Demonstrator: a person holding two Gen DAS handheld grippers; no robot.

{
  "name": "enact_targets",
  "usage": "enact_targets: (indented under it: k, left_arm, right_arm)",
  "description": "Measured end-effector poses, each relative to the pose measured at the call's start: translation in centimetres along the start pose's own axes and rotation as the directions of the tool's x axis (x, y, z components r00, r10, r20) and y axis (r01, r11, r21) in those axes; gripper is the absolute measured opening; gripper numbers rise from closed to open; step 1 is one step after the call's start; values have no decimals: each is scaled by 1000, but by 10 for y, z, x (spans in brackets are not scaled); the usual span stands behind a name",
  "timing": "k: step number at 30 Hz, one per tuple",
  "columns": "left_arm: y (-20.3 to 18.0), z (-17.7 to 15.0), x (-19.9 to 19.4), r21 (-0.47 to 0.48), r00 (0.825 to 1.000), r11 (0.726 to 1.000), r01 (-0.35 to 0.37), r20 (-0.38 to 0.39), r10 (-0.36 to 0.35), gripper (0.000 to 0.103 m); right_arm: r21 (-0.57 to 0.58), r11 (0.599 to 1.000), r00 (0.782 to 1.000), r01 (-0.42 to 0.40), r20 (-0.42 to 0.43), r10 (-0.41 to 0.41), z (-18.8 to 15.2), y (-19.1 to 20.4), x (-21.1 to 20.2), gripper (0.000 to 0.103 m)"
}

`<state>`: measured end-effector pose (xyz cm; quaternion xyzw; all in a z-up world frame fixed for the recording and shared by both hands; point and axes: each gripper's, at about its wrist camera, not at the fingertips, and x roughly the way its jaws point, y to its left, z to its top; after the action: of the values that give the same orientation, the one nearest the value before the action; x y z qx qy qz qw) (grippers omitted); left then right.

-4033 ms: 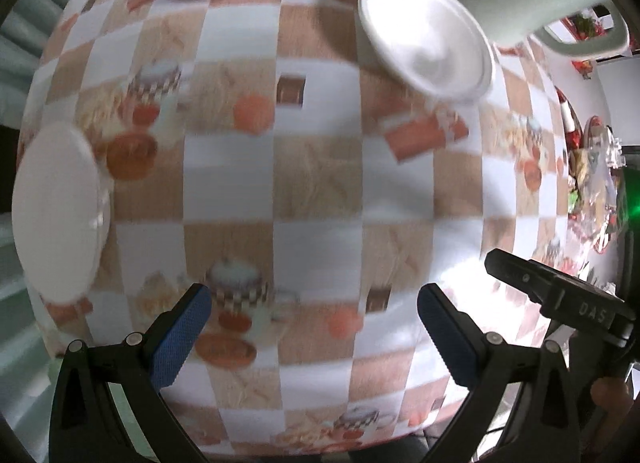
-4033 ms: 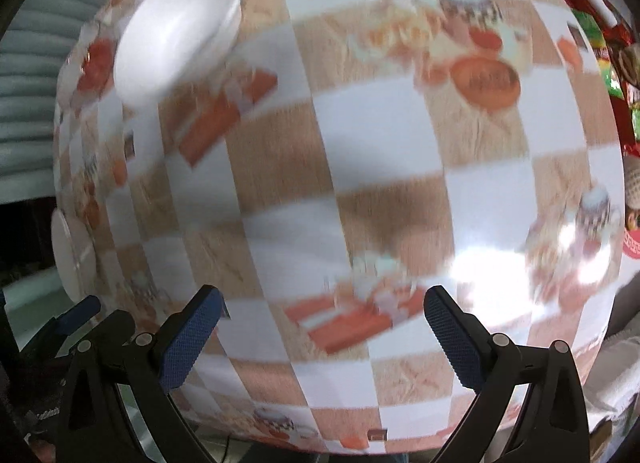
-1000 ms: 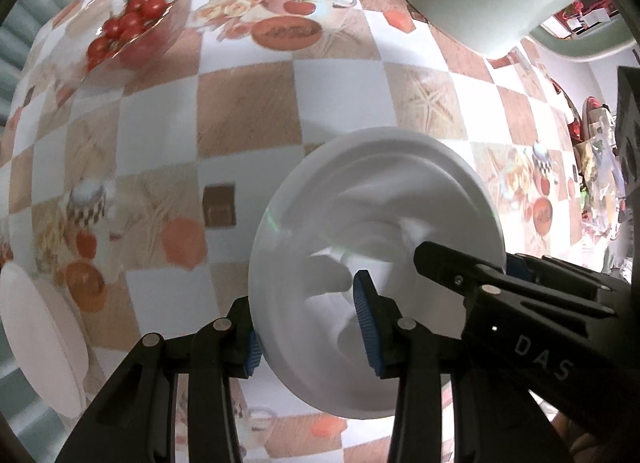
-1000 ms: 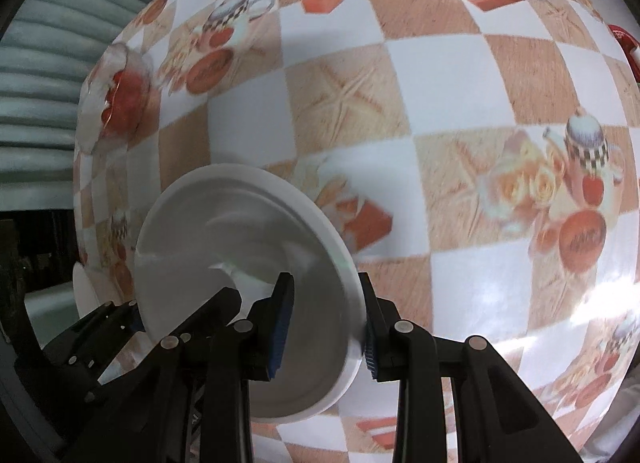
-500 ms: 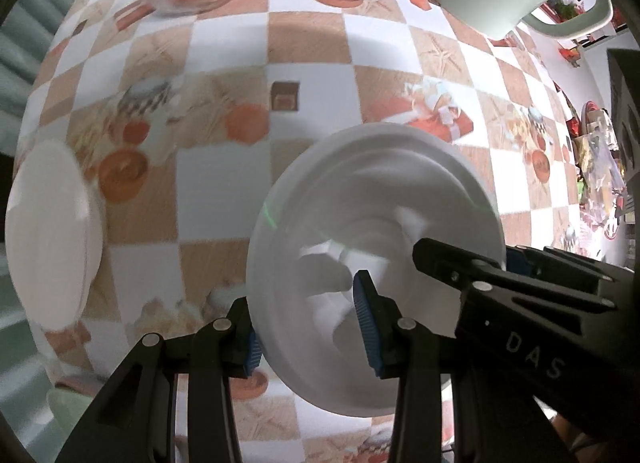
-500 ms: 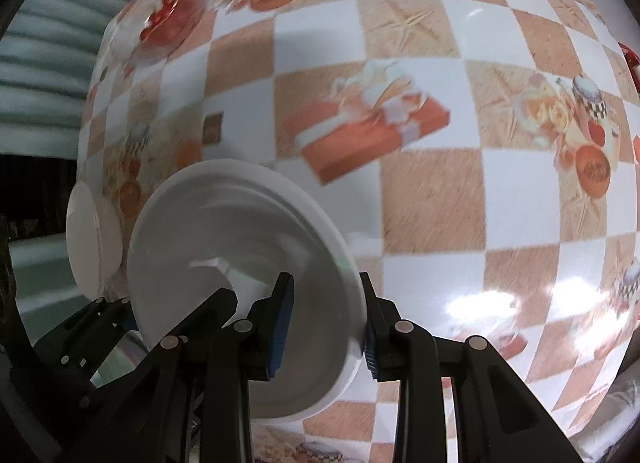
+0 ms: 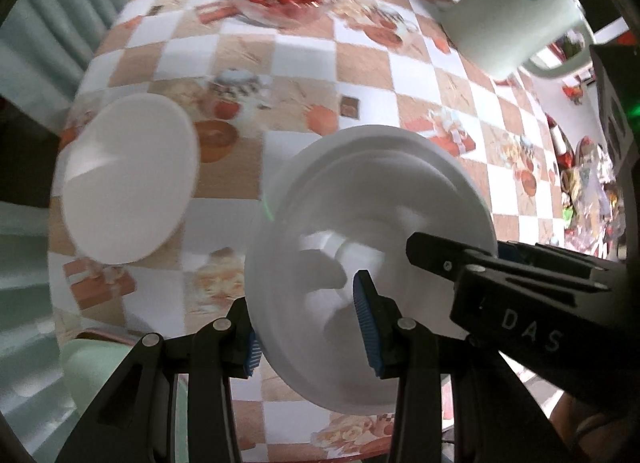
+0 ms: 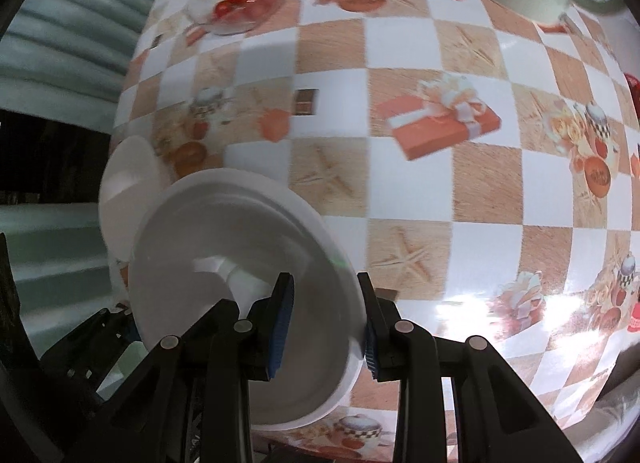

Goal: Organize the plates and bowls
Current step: 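Lift the second white foam plate with the right tool and carry it toward the stack, then lower the white foam plate onto the table and open both tools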

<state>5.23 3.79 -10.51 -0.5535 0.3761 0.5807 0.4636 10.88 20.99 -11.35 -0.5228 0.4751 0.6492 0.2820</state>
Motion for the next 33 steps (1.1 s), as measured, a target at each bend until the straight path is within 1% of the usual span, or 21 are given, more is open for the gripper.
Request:
enact_targets:
  k: [3,5,11,16,20,25,33]
  left_arm:
    - [27,-6,-27,-30,1000,1000,0,31,1,43]
    - [38,-7,-35,-50,999,999,-4,50,6,43]
    - [74,-8,-57,-109,995,994,-22,91,32,43]
    - [106,-1,-69,-160,992,987,-33,113,52,43]
    - [131,8,-71,-191,990,980,-52,119,76,43]
    - [152,19,-66,-210,989,975,-67,115,93,43]
    - [168,34,-51,-217,991,974,-69,100,92,43]
  right_arm:
    - [-32,999,1000,-1,10,2,-1,22,-3,34]
    - [-59,998,1000,-4,19,5,1,39,-5,34]
    - [-136,991,999,-7,33,12,6,85,-7,34]
    - [-186,982,999,-15,40,23,15,119,-4,34]
    - [-214,977,999,-23,41,33,25,144,2,34]
    - [-221,975,999,-31,34,39,40,163,16,34]
    - [-230,973,1000,-24,13,28,59,174,32,34]
